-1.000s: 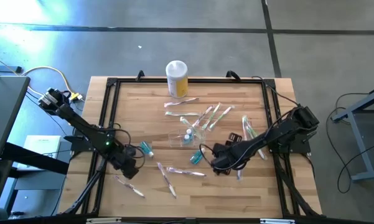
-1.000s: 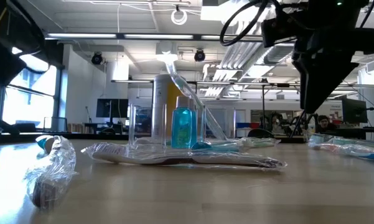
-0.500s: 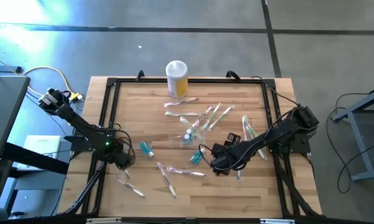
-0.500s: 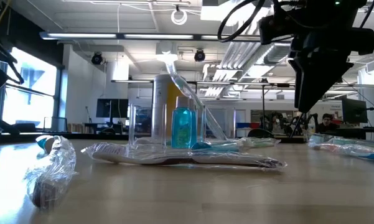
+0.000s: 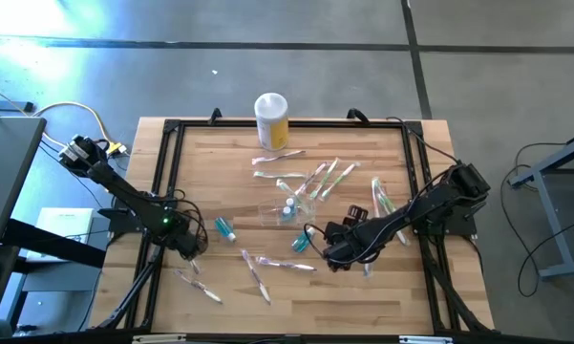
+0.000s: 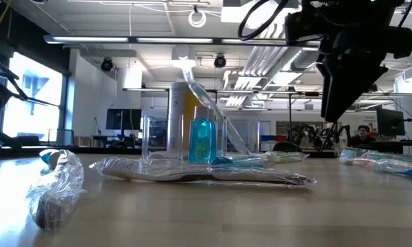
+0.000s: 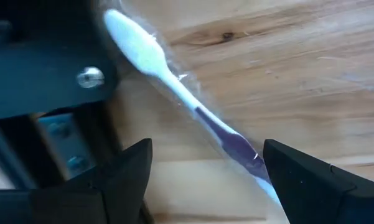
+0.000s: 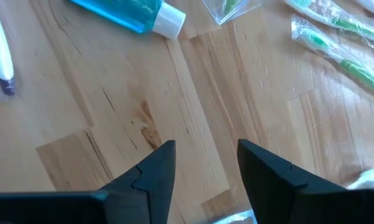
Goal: Pick & Place toothbrushing station
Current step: Put the violet toothbrush into the transparent organizer
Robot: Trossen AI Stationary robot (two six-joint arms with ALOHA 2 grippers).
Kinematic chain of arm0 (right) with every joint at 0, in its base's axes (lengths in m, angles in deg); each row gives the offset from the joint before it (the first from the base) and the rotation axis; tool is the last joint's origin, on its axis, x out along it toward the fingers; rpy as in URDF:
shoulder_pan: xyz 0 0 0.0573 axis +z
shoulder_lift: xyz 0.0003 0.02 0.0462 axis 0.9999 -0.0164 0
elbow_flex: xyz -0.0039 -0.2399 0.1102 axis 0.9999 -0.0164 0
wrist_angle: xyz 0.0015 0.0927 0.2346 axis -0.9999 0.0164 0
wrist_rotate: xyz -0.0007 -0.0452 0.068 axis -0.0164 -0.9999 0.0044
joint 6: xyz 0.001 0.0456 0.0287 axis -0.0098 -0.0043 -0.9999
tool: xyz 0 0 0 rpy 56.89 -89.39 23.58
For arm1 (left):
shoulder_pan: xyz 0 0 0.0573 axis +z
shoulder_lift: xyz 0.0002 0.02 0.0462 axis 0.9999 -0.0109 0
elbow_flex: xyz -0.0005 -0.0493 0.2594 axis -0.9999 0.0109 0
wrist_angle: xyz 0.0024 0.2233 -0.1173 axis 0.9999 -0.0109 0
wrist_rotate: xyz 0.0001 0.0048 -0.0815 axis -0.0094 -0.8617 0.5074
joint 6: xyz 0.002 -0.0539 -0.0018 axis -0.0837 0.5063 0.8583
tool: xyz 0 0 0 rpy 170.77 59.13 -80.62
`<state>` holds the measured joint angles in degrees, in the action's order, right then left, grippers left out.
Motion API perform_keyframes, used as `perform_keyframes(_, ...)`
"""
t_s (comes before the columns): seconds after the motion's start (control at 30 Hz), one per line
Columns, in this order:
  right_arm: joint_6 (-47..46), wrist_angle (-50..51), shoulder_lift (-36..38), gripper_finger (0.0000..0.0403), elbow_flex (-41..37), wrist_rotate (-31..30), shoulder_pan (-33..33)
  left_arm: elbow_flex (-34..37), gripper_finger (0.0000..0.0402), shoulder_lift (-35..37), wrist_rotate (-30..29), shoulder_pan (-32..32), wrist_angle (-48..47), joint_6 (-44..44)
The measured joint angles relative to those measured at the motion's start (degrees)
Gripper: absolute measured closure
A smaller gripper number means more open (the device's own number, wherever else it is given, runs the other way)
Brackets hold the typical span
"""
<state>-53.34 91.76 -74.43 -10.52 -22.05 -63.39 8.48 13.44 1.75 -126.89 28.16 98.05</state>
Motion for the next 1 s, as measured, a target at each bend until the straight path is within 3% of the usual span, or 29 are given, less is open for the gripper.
perform_keyframes(0.37,0.02,-0.60,0.00,0.0238,0.00,-1.38,0.00,2.88,0.0104,0.13,-3.96,-0.04,3.77,-2.87)
perform_keyframes(0.5,1.24,-1.47,0.00,0.0238,0.00,-1.54,0.00,2.93,0.0128,0.11,-6.46,-0.04,3.97,-5.11)
perform_keyframes(0.77,1.51,-1.91,0.00,0.0238,0.00,-1.98,0.00,2.95,0.0250,0.04,-10.52,-0.03,3.49,-10.40)
perform_keyframes(1.0,1.51,-1.91,0.00,0.0238,0.00,-3.00,0.17,3.13,0.0382,0.00,-19.01,0.03,2.86,-14.12)
